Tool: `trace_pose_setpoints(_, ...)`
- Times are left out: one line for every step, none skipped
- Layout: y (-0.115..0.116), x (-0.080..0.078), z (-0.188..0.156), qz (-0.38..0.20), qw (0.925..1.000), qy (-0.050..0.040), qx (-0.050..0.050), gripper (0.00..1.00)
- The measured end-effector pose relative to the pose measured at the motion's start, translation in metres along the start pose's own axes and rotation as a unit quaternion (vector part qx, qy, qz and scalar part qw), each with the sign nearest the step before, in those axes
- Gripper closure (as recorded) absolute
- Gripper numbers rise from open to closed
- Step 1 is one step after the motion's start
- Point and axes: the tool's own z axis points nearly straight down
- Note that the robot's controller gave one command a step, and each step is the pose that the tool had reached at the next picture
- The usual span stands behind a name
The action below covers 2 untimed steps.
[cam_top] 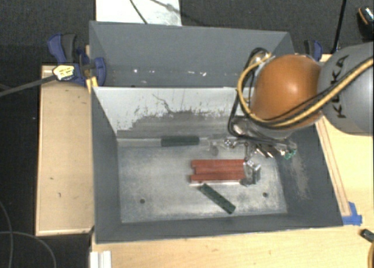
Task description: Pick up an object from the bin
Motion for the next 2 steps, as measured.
trace_pose_setpoints(-0.0385,0.0009,0.0887,-0.045,0.9990,0.0032,-0.002,0.00)
trace_pose_setpoints(-0.0386,-0.0016,0.0823,-0.043,0.9991,0.0004,0.000,1.00)
